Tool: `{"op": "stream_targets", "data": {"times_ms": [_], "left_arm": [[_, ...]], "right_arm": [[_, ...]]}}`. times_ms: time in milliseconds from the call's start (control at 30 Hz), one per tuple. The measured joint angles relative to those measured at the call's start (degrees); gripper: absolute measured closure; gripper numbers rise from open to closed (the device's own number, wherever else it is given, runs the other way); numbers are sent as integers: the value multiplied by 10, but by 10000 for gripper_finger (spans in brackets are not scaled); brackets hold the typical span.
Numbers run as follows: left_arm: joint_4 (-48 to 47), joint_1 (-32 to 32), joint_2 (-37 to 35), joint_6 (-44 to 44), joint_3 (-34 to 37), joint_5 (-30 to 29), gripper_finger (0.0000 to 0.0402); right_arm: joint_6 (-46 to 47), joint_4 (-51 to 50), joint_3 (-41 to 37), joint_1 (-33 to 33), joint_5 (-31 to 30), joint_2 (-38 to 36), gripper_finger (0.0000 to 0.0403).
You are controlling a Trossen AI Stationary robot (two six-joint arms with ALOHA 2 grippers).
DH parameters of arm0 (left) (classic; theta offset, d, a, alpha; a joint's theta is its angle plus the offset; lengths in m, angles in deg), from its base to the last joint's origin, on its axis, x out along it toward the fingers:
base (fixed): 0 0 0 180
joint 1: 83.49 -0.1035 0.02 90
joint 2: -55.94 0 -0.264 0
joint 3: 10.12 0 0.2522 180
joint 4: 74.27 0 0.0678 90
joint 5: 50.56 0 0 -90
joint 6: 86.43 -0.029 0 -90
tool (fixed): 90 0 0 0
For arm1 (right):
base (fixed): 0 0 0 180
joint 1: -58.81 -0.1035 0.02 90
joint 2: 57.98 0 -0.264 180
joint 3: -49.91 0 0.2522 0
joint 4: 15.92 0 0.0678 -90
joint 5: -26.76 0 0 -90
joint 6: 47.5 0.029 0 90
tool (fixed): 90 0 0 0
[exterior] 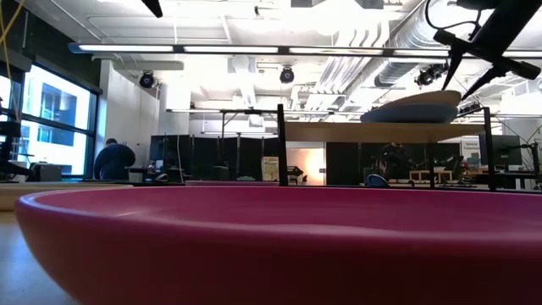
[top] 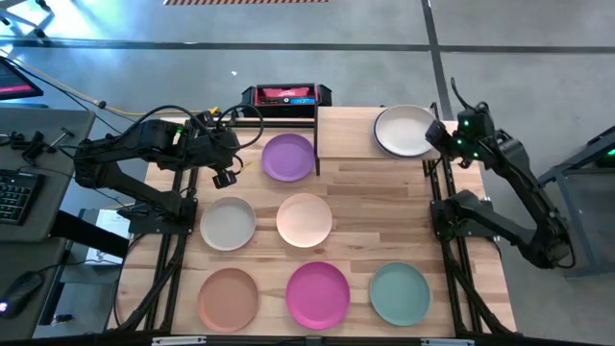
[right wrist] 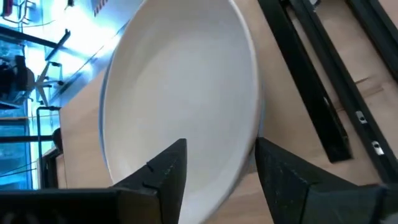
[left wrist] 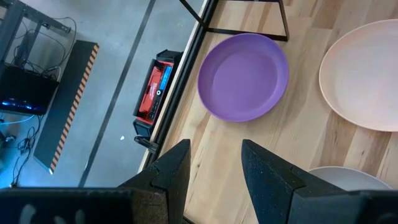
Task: Place and stack plates onto a shelf
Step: Stack the white plate on top of the blue plate on the shelf, then stack the purple plate on top of the white plate on the shelf
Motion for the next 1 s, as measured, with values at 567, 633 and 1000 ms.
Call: {"op": "stream_targets", "data": {"times_ms": [567, 633, 1000], "left_arm": [[0, 0, 0, 0, 0, 0, 268], [0, 0, 0, 0, 0, 0, 268], [0, 0, 0, 0, 0, 0, 268]], "right_arm": [[-27, 5, 0, 0, -4, 20, 235], [-33, 5, 0, 0, 8, 21, 235], [-90, 16, 0, -14, 123, 15, 235]]}}
